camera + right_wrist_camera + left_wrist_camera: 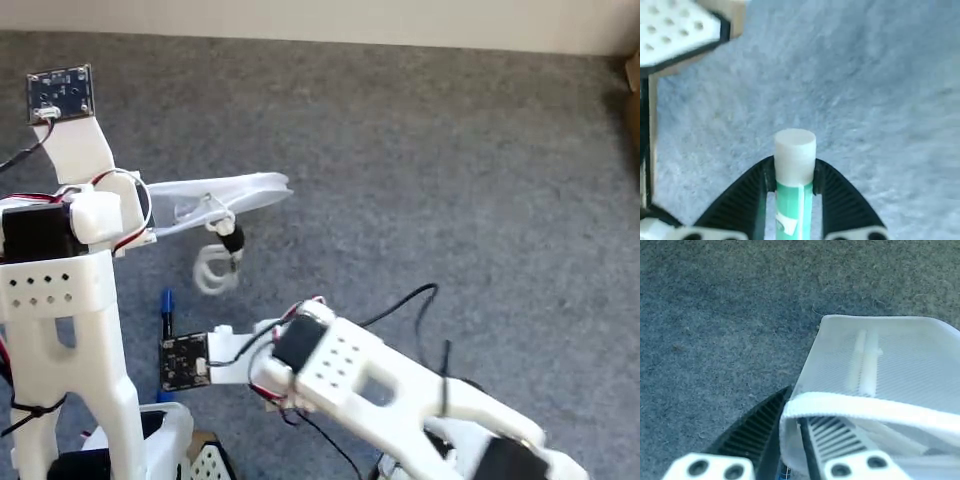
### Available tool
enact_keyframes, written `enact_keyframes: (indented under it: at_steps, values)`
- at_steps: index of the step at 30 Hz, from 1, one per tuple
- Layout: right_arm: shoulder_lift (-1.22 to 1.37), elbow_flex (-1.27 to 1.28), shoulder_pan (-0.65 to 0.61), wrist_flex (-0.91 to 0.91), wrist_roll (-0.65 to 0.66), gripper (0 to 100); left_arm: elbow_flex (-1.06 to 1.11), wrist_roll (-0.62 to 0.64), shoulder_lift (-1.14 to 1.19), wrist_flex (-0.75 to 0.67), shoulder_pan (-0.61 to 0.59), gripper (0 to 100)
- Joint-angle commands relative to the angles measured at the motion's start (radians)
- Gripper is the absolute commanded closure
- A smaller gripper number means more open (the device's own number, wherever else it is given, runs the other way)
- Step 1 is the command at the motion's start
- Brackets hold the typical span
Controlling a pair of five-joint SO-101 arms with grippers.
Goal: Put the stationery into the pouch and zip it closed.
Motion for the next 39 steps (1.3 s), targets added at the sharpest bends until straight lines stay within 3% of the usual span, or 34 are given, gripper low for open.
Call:
enact_keyframes:
  at_steps: [1,8,20,28,34,39]
  values:
    - [-0.173,-0.007,-0.008,0.005,0.008,99.5,-0.01,0.009,0.004,-0.009,-0.013,99]
    - [-0.39,-0.005,-0.008,-0.018,0.002,99.5,-0.018,0.011,0.002,-0.009,-0.005,99]
    - [-0.639,0.159,0.174,-0.449,-0.331,99.5,-0.024,0.011,-0.008,-0.011,0.065,99]
    - [-0.808,0.176,0.24,-0.499,-0.563,99.5,-0.013,0.011,-0.171,-0.009,0.065,99]
    - [-0.915,0.174,0.226,-0.524,-0.64,99.5,0.067,0.012,-0.197,-0.057,0.097,99]
    - [-0.914,0.208,0.162,-0.739,-0.637,99.5,0.091,0.011,-0.202,-0.061,0.128,99]
